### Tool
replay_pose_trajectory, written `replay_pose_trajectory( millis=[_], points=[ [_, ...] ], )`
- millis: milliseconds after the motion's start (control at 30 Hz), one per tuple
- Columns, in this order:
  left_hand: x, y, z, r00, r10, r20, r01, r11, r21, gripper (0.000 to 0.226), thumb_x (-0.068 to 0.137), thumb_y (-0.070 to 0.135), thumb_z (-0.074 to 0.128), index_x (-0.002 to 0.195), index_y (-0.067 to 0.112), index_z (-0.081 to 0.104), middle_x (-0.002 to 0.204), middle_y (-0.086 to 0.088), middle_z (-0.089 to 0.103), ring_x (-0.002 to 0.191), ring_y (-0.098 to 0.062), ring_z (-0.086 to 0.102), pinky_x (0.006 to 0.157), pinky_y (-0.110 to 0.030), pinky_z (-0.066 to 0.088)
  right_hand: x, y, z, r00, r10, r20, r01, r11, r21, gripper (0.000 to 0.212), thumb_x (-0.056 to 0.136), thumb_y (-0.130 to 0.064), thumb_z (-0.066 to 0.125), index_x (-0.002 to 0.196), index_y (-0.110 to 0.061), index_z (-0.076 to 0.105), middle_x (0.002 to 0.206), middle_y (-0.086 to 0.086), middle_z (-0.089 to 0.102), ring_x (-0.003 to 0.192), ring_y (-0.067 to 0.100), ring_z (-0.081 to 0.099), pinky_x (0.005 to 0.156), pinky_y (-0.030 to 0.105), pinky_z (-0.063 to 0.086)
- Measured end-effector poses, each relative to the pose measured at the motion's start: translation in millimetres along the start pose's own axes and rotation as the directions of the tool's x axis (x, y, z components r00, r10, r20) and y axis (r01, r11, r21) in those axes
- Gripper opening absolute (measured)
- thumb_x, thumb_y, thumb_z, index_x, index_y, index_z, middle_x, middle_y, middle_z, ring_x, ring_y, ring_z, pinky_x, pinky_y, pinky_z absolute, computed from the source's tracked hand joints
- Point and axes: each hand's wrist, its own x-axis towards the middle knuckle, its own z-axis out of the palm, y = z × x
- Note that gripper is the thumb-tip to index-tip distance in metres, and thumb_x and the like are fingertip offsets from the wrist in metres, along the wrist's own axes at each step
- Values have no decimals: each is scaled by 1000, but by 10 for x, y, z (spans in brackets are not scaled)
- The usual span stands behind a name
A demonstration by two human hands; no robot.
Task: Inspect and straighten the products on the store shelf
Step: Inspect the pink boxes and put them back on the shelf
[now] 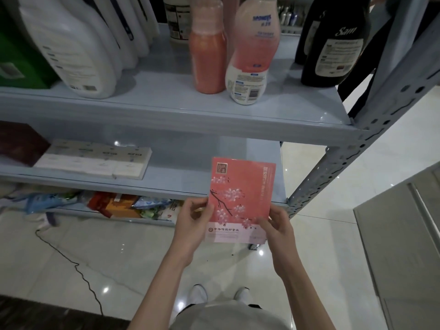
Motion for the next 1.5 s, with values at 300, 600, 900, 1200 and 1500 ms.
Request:
replay_pose_trajectory(
  millis=[300, 600, 900, 1200, 1500],
  points=[
    [-5, -46, -178, 1000, 5, 28, -7, 997, 81, 20, 87, 28, 80, 101, 24, 67, 104, 12, 70, 101, -7, 67, 95, -38, 56, -75, 68, 153, 994, 86, -65, -81, 993, 83, 10, 103, -20, 60, 112, -15, 61, 107, 6, 77, 85, 17, 72, 74, 35, 50],
    [76, -86, -263, 999, -36, 17, 36, 999, 29, 31, 89, 23, 78, 113, 21, 58, 114, 1, 67, 106, -11, 66, 88, -27, 53, -211, -98, 200, 999, -16, 40, 16, 1000, 12, 22, 95, -3, 65, 116, -9, 67, 112, -3, 75, 95, 7, 71, 75, 20, 52],
    [127, -73, -320, 994, -98, -39, 95, 992, -86, 23, 95, 20, 71, 106, 25, 52, 112, 7, 65, 102, -3, 62, 77, -21, 47, -301, -168, 267, 983, -62, 173, 65, 998, -14, 35, 91, 0, 73, 122, -14, 67, 119, 6, 75, 104, 22, 75, 83, 33, 61],
    [77, 37, -365, 991, -121, 50, 127, 982, -142, 22, 102, 14, 56, 115, 25, 70, 105, -5, 76, 86, -13, 71, 70, -28, 52, -206, -187, 170, 996, -57, 73, 53, 997, 48, 34, 95, -14, 72, 124, -31, 73, 126, -2, 72, 97, 12, 73, 83, 33, 58],
    [62, 249, -171, 998, -35, 50, 41, 992, -117, 19, 95, 30, 69, 114, 34, 70, 122, 4, 72, 107, -16, 71, 86, -40, 57, -61, -317, 99, 998, 46, -32, -38, 978, 204, 24, 98, -22, 69, 120, -20, 74, 111, 6, 78, 93, 16, 73, 68, 28, 59]
  ],
)
